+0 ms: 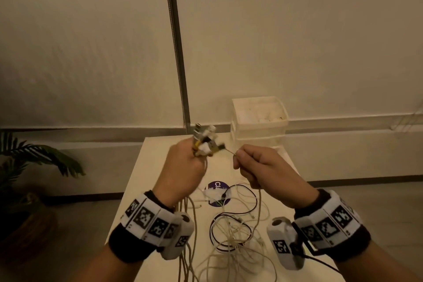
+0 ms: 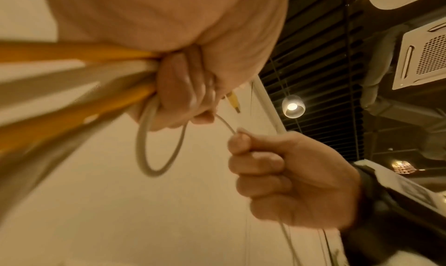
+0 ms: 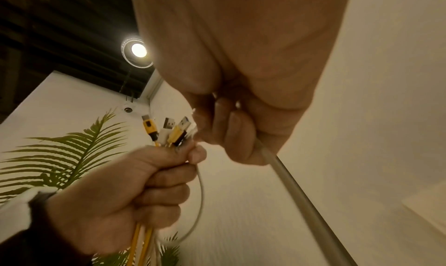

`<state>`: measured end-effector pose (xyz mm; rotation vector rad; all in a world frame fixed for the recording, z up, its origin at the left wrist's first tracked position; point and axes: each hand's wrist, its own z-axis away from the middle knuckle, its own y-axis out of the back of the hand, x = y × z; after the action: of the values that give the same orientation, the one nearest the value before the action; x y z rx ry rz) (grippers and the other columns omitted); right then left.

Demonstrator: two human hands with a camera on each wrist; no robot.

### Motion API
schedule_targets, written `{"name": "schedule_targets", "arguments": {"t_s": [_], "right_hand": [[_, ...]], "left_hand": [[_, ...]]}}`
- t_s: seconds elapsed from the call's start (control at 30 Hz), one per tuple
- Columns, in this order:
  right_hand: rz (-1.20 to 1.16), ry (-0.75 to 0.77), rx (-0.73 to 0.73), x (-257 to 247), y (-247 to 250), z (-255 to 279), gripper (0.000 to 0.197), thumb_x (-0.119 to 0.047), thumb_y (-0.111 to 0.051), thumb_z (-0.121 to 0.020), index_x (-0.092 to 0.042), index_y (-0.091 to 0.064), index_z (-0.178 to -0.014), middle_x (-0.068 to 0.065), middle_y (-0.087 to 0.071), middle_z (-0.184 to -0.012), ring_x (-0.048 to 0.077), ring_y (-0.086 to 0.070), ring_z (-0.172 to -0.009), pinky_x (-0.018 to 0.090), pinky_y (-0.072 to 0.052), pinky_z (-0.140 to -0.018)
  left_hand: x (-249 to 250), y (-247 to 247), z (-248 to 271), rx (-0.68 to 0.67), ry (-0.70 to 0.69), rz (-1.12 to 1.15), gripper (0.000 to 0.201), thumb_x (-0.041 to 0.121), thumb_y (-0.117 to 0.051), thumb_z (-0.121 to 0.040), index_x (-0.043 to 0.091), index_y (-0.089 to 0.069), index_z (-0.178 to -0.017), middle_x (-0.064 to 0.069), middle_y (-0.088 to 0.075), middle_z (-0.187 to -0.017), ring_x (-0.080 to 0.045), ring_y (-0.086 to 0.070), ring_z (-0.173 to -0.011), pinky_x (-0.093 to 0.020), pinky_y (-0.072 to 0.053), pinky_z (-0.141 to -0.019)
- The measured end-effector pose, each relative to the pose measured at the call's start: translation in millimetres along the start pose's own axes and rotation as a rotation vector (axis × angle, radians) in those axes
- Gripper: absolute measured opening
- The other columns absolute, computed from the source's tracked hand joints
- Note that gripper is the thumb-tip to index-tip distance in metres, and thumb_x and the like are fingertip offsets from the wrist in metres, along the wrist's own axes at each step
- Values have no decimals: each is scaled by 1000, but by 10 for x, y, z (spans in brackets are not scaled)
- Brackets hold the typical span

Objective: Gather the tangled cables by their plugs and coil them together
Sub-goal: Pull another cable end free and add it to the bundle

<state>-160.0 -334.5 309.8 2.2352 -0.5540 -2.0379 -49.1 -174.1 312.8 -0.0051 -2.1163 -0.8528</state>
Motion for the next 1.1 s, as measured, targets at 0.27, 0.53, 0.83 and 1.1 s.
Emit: {"name": "schedule_targets", "arguments": {"t_s": [0.27,0.53,0.83,1.1], "right_hand": [[22,-93,52,246,141,72,32,-20,-42,-102,-9,-58,-76,0,-35,-53,8,-27,-46,25,-23,-47],[6,-22,11,50,19,-54,32,-20,-42,-101,-4,-59,-80,2,-34,-54,9,-27,-46,25,-23,-47],[-30,2,-53,-45,17,-60,33,-17,-40,-102,-6,-63,-81,-2,-38,-51,5,-30,-45,19,-29,-46],[-51,0,12,11,144,-34,31,-19,-42,-102,-6,-62,-81,5,-36,-55,11,-27,-47,24,-26,-47]], "left_hand": [[-361,484,-212,397,184,-49,22,10,-52,-97,16,-72,-98,1,-63,-74,-26,-61,-68,-27,-40,-53],[58,-43,12,-166,-186,1,32,9,-48,-97,36,-66,-94,11,-67,-80,-2,-58,-68,-23,-45,-59],[-18,-171,-39,-123,-115,-54,23,2,-48,-92,10,-58,-73,5,-51,-62,-12,-42,-58,-29,-34,-55],[-211,299,-302,337,202,282,30,17,-51,-99,23,-61,-72,10,-47,-49,-10,-40,-45,-27,-33,-50]]}}
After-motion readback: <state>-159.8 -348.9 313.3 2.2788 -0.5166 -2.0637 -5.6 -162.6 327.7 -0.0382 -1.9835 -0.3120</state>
